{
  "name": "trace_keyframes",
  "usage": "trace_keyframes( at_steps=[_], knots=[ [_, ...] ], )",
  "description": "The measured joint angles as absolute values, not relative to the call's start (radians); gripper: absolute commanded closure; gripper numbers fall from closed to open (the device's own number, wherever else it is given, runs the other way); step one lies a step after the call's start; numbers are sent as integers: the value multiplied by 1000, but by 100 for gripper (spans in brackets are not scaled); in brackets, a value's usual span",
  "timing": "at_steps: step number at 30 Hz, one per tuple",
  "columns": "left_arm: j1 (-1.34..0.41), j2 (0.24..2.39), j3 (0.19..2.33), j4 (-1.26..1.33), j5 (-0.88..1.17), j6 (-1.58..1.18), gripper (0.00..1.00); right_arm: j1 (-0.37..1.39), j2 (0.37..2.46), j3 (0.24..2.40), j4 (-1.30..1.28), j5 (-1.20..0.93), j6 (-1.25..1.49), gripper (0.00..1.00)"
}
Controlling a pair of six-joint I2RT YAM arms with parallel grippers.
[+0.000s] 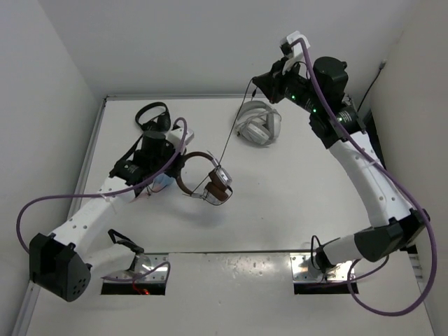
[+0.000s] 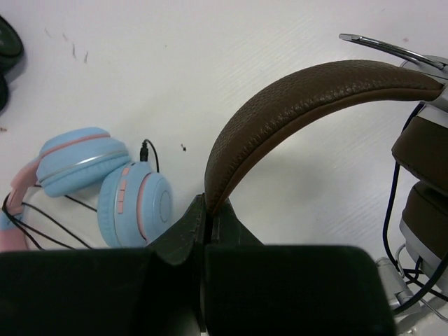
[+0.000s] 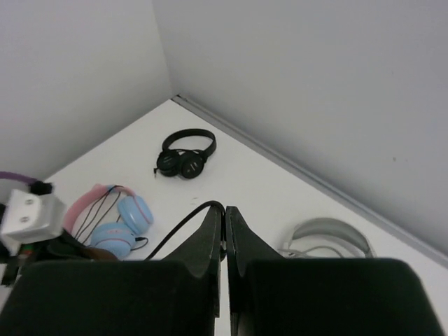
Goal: Wrap the headphones
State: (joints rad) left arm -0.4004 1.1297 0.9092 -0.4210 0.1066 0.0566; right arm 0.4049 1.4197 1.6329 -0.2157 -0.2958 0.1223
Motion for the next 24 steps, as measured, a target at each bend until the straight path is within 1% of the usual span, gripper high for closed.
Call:
trace_keyframes(
  at_steps=[8,16,24],
  knots=[
    [-401,1044,924,-434,217,60,100,295,1502,1614,-186,-356,218,100],
    [-401,1045,1046,-499,327,-14,100,245,1534,1519,-109,-373,241,100],
    [-374,1068,1191,-531,424,-145,100,237,1542,1402,-47,-372,244,100]
  ],
)
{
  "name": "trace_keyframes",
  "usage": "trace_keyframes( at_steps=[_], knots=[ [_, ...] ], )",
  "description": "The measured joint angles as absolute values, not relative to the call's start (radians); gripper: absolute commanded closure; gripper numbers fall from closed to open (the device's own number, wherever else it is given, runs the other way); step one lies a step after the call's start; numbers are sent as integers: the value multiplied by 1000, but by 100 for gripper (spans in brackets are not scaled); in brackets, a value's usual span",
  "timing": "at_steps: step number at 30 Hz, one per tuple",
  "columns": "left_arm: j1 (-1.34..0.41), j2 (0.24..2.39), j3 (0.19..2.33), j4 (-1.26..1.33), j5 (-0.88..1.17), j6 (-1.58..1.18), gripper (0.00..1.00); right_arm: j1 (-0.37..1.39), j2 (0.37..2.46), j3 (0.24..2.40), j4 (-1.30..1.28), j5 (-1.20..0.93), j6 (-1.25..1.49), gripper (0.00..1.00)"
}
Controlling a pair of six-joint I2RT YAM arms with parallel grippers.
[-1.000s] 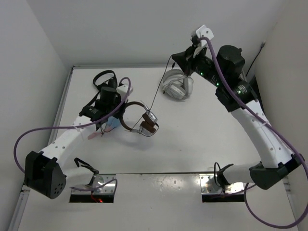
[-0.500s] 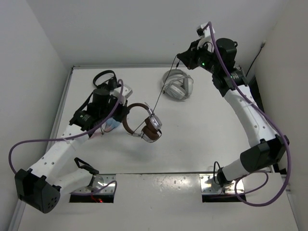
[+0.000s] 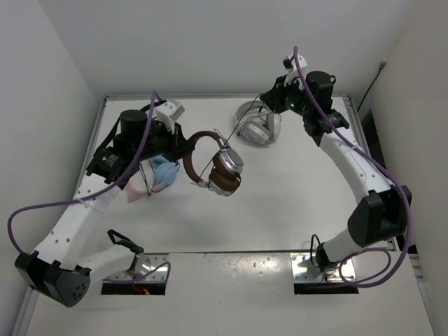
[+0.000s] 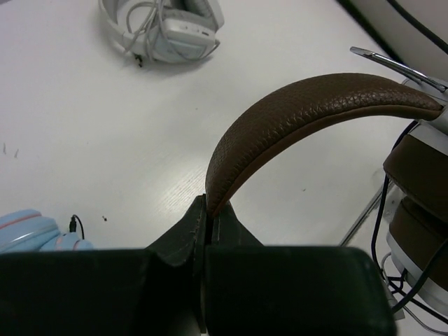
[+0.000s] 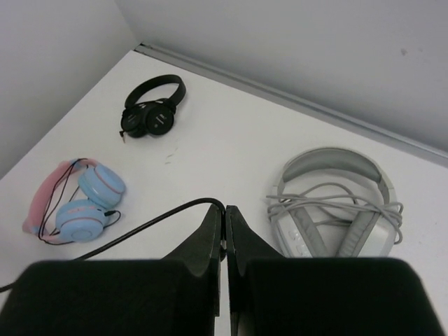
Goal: Wrap the headphones
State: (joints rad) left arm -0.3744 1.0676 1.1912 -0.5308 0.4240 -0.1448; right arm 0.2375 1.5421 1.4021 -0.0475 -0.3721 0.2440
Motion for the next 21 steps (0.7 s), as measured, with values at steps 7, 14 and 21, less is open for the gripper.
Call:
trace_keyframes(
  at_steps=[7,14,21],
  knots=[
    [-295,1131,1279,-502,505,-320,100,232,1539,1273,1,-374,276,100],
    [-198,1225,1306,-432,551,-570,100,241,1490,1166,28,-377,324,100],
    [-86,1309,1298,-377,503,-807,100,319,1399,1071,59,-391,368,100]
  ],
)
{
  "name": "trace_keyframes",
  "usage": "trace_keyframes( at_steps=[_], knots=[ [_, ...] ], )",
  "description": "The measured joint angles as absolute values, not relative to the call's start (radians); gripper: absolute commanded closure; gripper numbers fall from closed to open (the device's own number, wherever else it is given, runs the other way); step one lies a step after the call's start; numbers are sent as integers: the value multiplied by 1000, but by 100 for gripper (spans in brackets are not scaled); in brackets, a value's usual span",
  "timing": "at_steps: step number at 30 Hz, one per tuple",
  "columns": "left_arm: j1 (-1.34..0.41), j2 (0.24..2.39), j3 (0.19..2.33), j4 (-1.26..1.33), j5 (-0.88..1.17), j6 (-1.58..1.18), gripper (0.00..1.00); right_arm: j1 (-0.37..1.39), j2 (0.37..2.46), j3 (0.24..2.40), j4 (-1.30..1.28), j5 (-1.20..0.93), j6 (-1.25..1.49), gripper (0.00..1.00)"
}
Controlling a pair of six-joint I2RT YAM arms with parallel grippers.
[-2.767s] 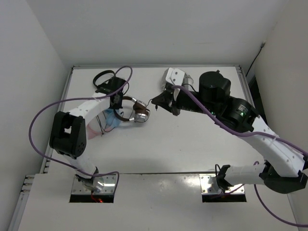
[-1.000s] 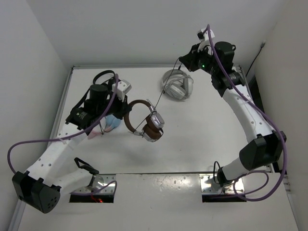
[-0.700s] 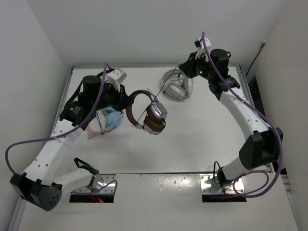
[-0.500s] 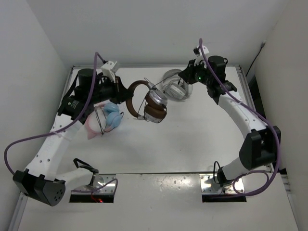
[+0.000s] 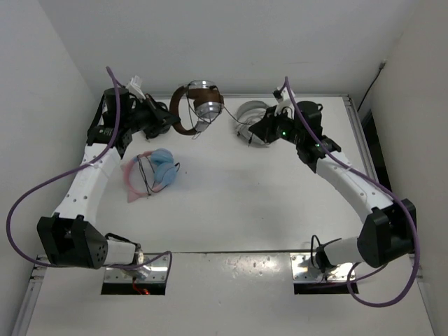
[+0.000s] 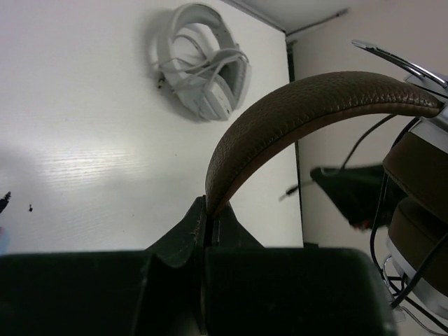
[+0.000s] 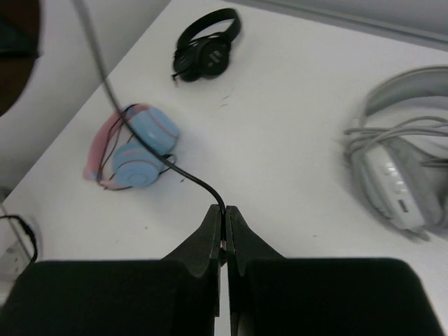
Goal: Wrap the headphones
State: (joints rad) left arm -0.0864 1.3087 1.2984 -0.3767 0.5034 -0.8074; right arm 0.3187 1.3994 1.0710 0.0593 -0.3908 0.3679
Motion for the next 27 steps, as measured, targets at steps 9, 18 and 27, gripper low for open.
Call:
trace_keyframes(
  at_steps=[9,18,27],
  knots=[
    [-64,1393,1300,-375,396,-903,100,476,1343,1015,41,-424,343,100],
    [-148,1462,1399,-450,206,-768,100,658,1309,1038,-44,-393,174,100],
    [-360,1491,1419,-541,-87,-544,100,797,1301,1111,-162,-250,-104,100]
  ],
)
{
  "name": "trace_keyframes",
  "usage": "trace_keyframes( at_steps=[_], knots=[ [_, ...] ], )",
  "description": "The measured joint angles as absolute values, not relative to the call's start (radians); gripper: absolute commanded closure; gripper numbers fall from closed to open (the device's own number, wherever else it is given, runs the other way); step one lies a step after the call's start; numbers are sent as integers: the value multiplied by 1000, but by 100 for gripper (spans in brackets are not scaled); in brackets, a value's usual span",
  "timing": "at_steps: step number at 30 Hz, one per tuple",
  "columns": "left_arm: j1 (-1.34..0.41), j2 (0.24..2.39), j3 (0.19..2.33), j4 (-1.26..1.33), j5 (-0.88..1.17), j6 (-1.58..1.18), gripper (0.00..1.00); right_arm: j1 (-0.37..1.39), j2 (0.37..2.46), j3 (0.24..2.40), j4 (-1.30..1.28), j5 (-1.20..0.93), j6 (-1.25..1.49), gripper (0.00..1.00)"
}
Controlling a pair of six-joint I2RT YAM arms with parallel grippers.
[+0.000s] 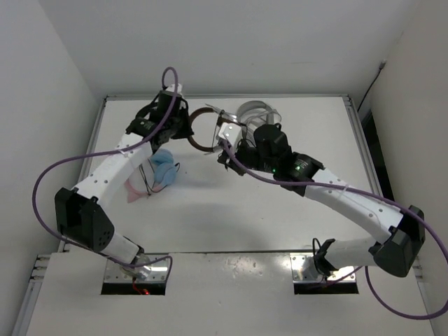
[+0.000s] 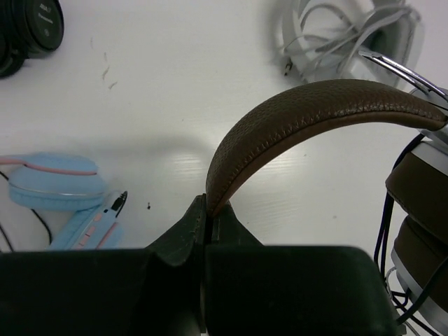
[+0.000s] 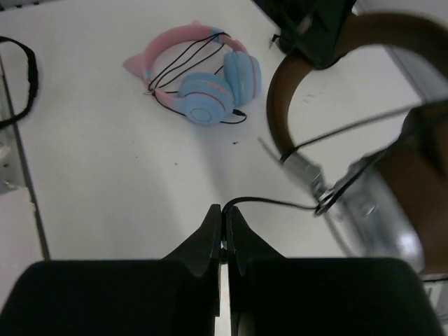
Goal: Wrap the headphones
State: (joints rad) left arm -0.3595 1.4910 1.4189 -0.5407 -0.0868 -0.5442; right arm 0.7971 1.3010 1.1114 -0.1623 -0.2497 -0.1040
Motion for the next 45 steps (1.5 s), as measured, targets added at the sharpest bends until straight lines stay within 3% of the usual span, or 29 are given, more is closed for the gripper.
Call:
trace_keyframes(
  at_steps=[13,45],
  knots=[
    [-539,1532,1415,-605,-288,-347,100,879,1301,1126,-201,-43,-524,100],
    [-638,1565,1330,-606,-131,-106,100,814,1192,951,-187,-316,-922,100]
  ],
)
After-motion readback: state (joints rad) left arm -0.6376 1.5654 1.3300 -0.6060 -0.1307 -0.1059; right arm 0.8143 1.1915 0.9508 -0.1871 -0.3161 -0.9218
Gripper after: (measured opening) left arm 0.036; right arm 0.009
